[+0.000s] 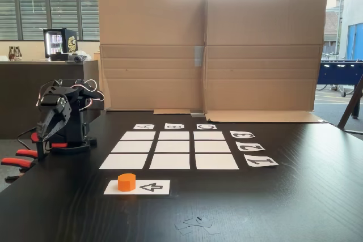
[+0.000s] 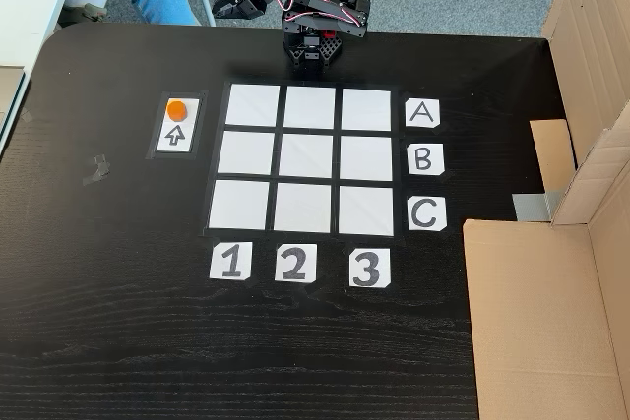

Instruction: Pick up the round, orange token and place it in the grid on square B2.

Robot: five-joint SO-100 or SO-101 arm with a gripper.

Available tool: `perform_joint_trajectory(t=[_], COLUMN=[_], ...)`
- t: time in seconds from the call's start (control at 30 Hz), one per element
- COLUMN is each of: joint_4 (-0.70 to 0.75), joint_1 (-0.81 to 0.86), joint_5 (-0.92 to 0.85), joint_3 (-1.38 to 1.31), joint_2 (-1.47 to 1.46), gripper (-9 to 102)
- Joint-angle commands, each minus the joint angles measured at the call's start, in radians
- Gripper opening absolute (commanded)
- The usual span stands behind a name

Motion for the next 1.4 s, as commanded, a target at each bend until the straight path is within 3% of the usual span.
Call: perform_joint_trajectory(t=[0.0, 1.03, 1.37], joint_4=[-0.149, -0.132, 0.017], joint_1=[0.043, 0.018, -0.072], joint_5=[-0.006, -0.041, -0.064], joint_3=[0.038, 0.02, -0.469], joint_2=[0.006, -0.006, -0.534], gripper=[-1, -1, -1])
